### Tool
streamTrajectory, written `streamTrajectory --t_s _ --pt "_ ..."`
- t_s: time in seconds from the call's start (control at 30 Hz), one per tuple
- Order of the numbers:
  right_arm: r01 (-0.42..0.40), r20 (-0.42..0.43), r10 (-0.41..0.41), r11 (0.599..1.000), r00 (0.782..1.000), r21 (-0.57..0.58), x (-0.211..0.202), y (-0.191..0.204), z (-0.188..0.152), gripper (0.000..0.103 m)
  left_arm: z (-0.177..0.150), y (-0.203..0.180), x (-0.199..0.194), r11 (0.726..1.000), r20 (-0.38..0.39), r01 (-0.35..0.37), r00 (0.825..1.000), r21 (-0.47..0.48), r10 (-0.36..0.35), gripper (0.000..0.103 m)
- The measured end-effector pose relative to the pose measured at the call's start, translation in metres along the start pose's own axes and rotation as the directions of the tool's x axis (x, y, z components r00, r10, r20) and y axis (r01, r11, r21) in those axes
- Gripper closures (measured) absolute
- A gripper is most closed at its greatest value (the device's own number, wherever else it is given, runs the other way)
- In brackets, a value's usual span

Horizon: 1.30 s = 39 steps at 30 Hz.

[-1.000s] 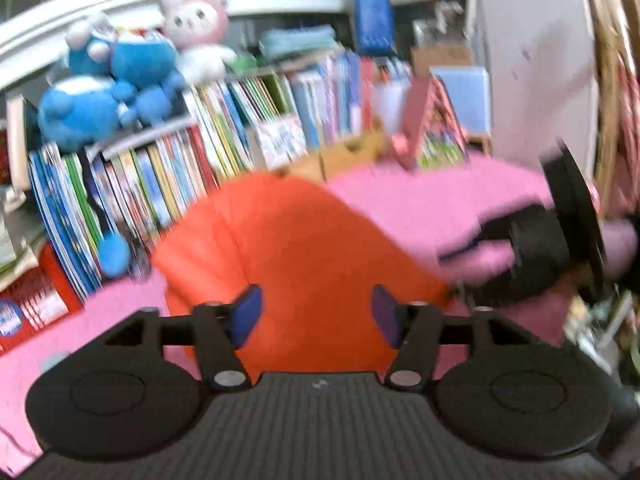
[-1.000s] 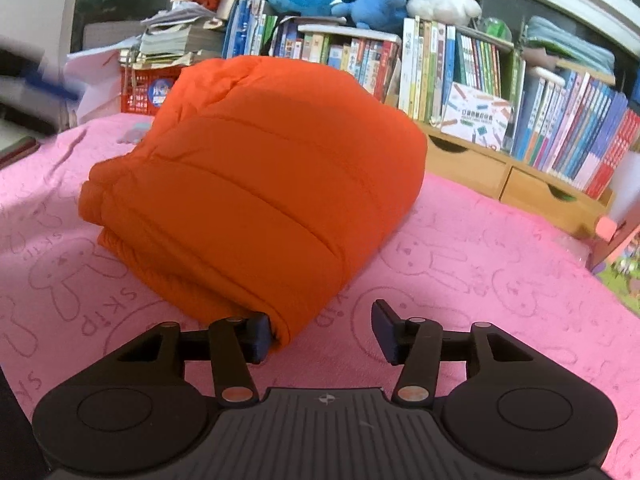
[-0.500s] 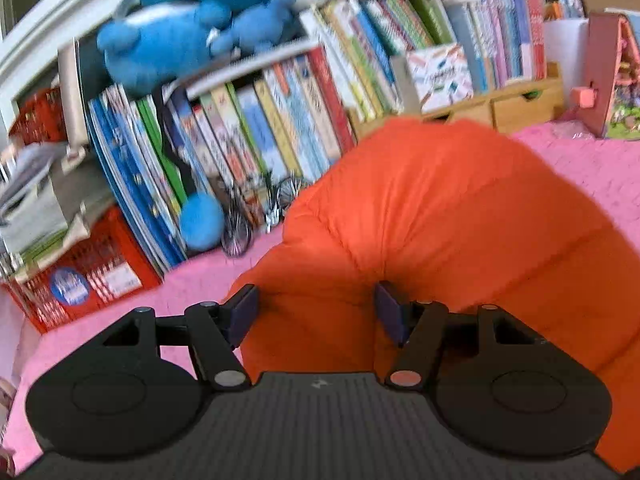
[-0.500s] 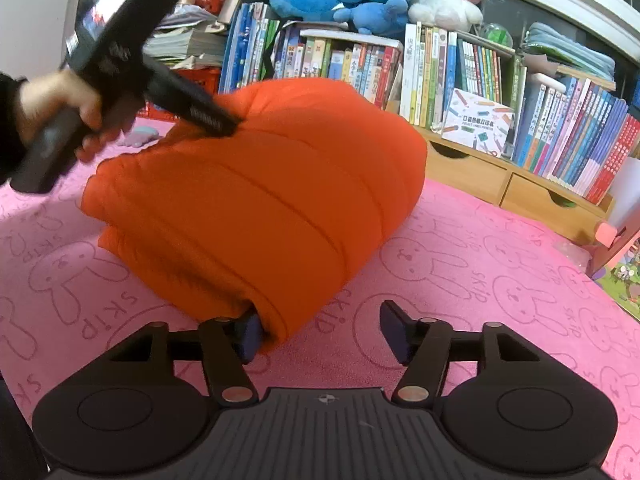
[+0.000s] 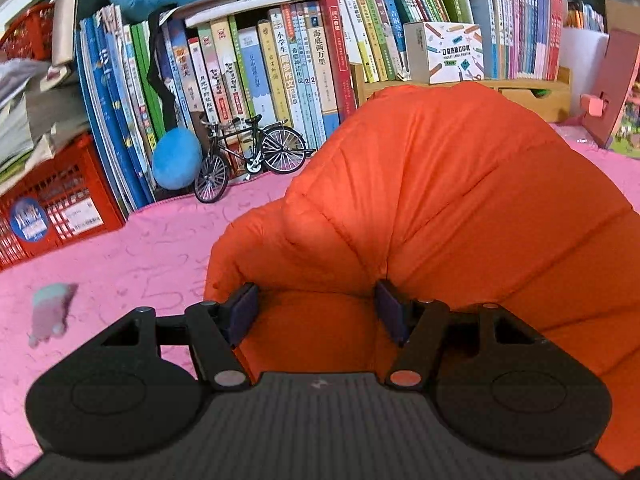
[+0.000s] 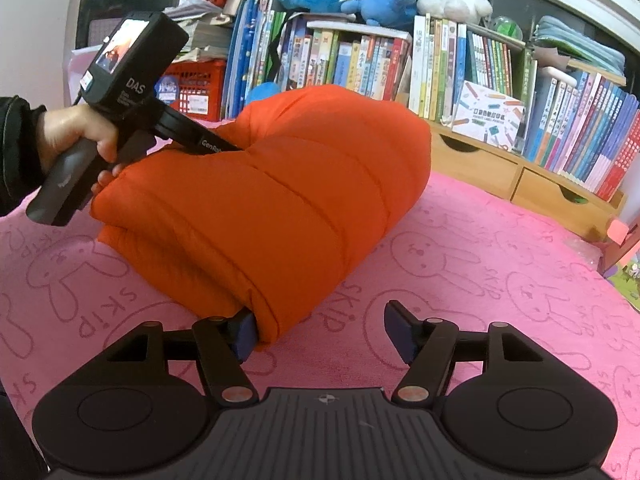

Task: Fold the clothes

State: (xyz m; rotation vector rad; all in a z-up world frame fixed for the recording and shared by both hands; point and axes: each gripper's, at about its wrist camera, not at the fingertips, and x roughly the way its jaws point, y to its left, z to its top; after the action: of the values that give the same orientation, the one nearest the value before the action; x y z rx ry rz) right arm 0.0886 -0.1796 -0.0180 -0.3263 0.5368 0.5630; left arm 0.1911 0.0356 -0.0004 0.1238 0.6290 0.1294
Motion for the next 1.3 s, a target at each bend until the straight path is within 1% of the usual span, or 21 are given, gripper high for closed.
streamTrajectory --t_s 0.07,0.13,0.17,0.2,0.23,0.3,0.33,0.4,0.5,0.53,0.6,0.67,0.73,0.77,0.8,0.87,0.93,1.0,1.07,1.23,1.3 --pt "0.003 0.001 -0.003 1.000 1.000 -0.007 -0.003 0.001 0.001 0.037 -0.001 0.002 0.000 1.000 0.005 0.009 1.000 -0.014 -0.009 0.038" --pt "0.004 0.003 -0.004 1.000 1.000 -0.015 -0.007 0.001 0.001 0.032 -0.001 0.002 0.000 1.000 0.011 0.008 1.000 -0.010 -0.007 0.038" --pt "0.003 0.005 -0.003 1.000 1.000 -0.017 -0.012 -0.001 0.001 0.024 -0.001 0.002 0.000 1.000 0.013 0.008 1.000 -0.011 -0.008 0.038" --pt "0.001 0.008 -0.001 1.000 1.000 -0.019 -0.016 -0.004 0.000 0.020 -0.002 0.002 0.000 1.000 0.016 0.008 1.000 -0.012 -0.008 0.038" --pt "-0.014 0.011 0.014 1.000 1.000 -0.008 -0.023 -0.008 0.000 0.020 -0.002 0.002 0.000 1.000 0.020 0.009 1.000 -0.014 -0.009 0.038" --pt "-0.061 0.029 0.059 0.997 0.998 0.045 -0.038 -0.025 0.000 0.018 -0.003 0.003 0.000 1.000 0.030 0.013 0.999 -0.023 -0.012 0.038" --pt "-0.079 0.048 0.075 0.992 0.996 0.094 -0.046 -0.037 0.002 0.016 -0.004 0.004 -0.001 0.999 0.036 0.014 0.999 -0.029 -0.013 0.038" --pt "-0.109 0.087 0.094 0.976 0.992 0.188 -0.058 -0.059 0.008 0.008 -0.006 0.005 -0.001 0.999 0.047 0.019 0.999 -0.041 -0.017 0.038" --pt "-0.150 0.143 0.104 0.921 0.984 0.360 -0.053 -0.094 0.028 0.008 -0.008 0.007 -0.001 0.998 0.063 0.028 0.998 -0.060 -0.024 0.038" --pt "-0.162 0.150 0.110 0.900 0.983 0.404 -0.039 -0.101 0.036 0.008 -0.009 0.007 -0.001 0.997 0.069 0.030 0.997 -0.067 -0.025 0.038" --pt "-0.187 0.165 0.121 0.853 0.979 0.487 -0.012 -0.115 0.053 0.000 -0.011 0.008 -0.001 0.996 0.078 0.032 0.997 -0.078 -0.026 0.038" --pt "-0.199 0.148 0.140 0.815 0.979 0.545 0.023 -0.126 0.067 0.000 -0.013 0.009 -0.001 0.995 0.086 0.038 0.996 -0.090 -0.030 0.038" --pt "-0.218 0.099 0.198 0.777 0.975 0.591 0.063 -0.133 0.084 0.000 -0.015 0.011 -0.001 0.993 0.094 0.046 0.995 -0.104 -0.036 0.038" --pt "-0.219 0.075 0.218 0.770 0.973 0.600 0.082 -0.134 0.092 0.000 -0.016 0.012 0.000 0.992 0.099 0.051 0.994 -0.112 -0.040 0.038" --pt "-0.196 0.039 0.217 0.775 0.975 0.601 0.099 -0.131 0.100 0.000 -0.016 0.013 0.000 0.992 0.100 0.055 0.994 -0.116 -0.043 0.038" --pt "-0.141 -0.024 0.190 0.803 0.982 0.579 0.129 -0.122 0.116 0.000 -0.016 0.014 0.001 0.990 0.098 0.062 0.994 -0.127 -0.050 0.038" --pt "-0.122 -0.052 0.191 0.790 0.980 0.601 0.148 -0.121 0.124 0.002 -0.016 0.018 0.003 0.987 0.093 0.072 0.994 -0.146 -0.058 0.038" --pt "-0.074 -0.092 0.164 0.789 0.982 0.610 0.161 -0.121 0.129 0.013 -0.016 0.021 0.004 0.983 0.088 0.081 0.994 -0.165 -0.067 0.038" --pt "-0.026 -0.133 0.137 0.786 0.982 0.618 0.173 -0.121 0.133 0.015 -0.016 0.022 0.005 0.981 0.086 0.084 0.994 -0.174 -0.070 0.039" --pt "0.065 -0.203 0.075 0.793 0.976 0.606 0.197 -0.121 0.133 0.016 -0.017 0.020 0.004 0.983 0.089 0.081 0.994 -0.167 -0.067 0.040" --pt "0.076 -0.221 0.079 0.786 0.972 0.614 0.210 -0.122 0.130 0.016 -0.017 0.021 0.005 0.981 0.090 0.086 0.993 -0.174 -0.071 0.040"
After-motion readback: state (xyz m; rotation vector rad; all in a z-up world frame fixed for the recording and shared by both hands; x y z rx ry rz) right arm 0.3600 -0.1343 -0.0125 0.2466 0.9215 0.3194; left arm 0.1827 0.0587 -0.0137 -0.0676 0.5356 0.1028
